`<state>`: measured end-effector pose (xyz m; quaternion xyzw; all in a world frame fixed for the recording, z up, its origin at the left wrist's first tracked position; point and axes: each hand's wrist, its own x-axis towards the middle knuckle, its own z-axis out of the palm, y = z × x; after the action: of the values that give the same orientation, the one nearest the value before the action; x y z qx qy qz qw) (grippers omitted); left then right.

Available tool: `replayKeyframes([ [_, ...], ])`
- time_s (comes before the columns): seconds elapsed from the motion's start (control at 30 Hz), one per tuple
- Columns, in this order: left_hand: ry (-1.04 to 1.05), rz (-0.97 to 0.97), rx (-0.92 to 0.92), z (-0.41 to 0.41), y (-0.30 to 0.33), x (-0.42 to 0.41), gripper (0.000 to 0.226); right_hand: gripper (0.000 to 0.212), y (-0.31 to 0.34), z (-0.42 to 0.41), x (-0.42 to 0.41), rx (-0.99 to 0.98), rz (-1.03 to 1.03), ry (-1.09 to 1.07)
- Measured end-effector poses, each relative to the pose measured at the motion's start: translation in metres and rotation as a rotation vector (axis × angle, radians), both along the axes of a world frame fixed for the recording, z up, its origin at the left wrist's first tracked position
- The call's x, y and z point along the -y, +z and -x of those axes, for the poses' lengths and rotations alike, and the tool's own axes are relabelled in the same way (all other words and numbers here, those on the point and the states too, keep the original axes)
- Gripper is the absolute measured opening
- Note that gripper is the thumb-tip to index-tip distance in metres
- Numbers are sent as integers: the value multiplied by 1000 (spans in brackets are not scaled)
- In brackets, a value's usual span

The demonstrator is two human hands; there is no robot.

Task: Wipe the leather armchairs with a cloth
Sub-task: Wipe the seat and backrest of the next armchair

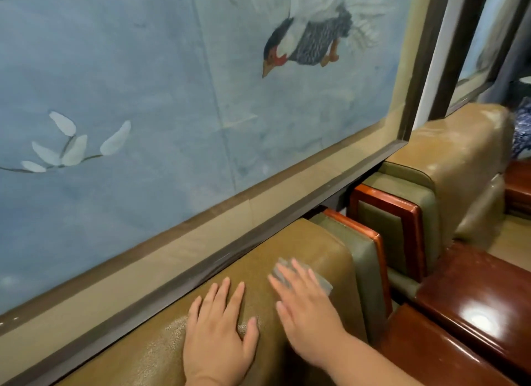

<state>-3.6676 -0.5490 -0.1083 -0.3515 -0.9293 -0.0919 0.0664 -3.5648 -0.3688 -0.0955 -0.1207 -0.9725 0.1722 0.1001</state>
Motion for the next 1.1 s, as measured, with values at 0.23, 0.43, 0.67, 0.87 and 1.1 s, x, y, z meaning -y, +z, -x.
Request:
replayKeyframes([
  [0.23,-4,-9,-6,1,-7,-4,71,51,5,26,-116,-52,2,-77],
  [0.43,0,-8,-16,7,-15,-7,72,59,10,92,-62,71,-139,-72],
  [0.67,1,-10,-52,10,-11,-13,70,57,11,79,-124,26,-69,-110],
  [0.87,-7,-67,-114,9,-13,-9,70,57,-35,33,-22,-234,38,-245],
  [1.1,4,-85,-199,4,-17,-16,68,54,-61,1,-74,-349,132,-273],
])
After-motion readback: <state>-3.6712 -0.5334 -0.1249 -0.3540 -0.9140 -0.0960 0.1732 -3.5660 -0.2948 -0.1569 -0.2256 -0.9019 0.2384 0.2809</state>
